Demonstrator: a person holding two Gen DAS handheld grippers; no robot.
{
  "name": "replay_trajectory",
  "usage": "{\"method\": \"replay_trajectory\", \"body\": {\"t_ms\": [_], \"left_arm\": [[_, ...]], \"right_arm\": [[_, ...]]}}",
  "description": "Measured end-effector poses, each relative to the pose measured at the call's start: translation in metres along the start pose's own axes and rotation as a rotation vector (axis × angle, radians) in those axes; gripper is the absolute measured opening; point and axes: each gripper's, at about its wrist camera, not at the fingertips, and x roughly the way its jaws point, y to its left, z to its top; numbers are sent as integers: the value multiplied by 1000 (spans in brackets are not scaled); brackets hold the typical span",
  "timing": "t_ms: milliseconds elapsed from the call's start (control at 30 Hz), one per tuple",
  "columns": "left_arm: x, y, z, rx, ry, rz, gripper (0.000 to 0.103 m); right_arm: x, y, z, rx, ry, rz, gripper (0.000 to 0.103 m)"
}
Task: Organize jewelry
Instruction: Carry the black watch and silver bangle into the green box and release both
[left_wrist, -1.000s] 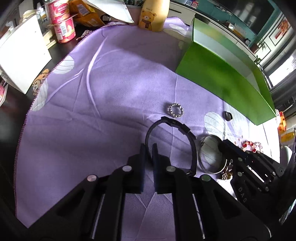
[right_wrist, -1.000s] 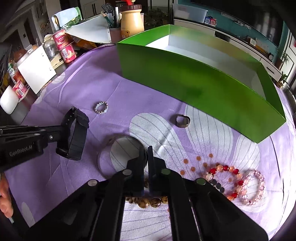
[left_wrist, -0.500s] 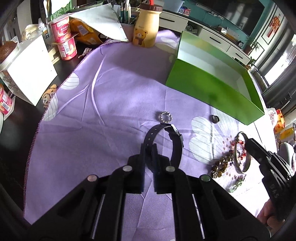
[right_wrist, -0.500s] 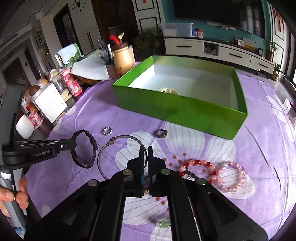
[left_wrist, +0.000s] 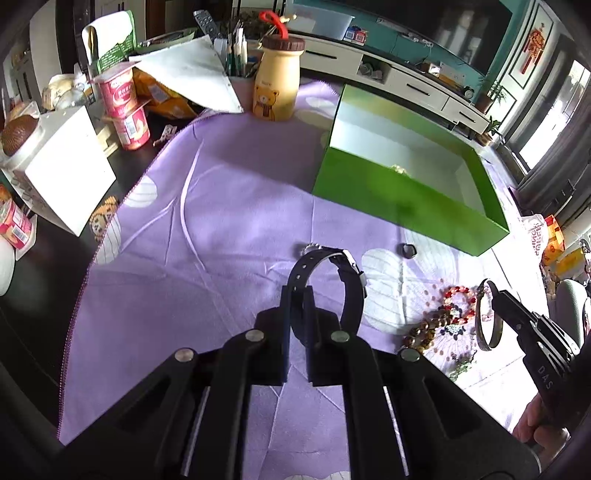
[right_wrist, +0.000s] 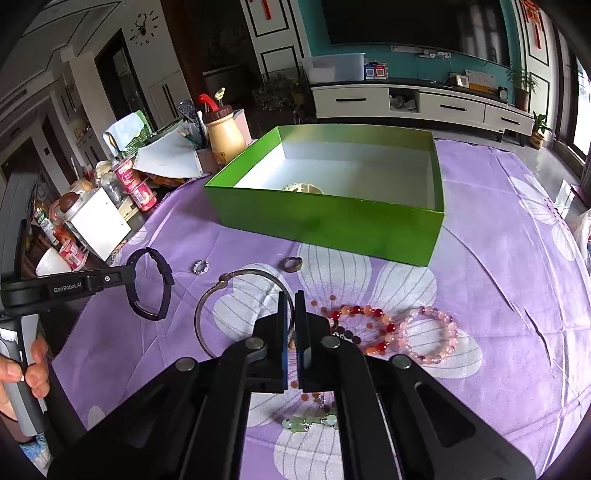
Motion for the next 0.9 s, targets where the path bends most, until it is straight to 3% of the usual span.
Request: {"method": "replay_trajectory", "body": {"t_ms": [467, 900], "left_arm": [[-14, -26, 20, 50, -40, -16, 6], [-16, -69, 86, 86, -110, -41, 6]], "right_arm": [[-16, -24, 11, 30, -60, -29, 3], [-11, -38, 46, -5, -112, -54, 3]]}}
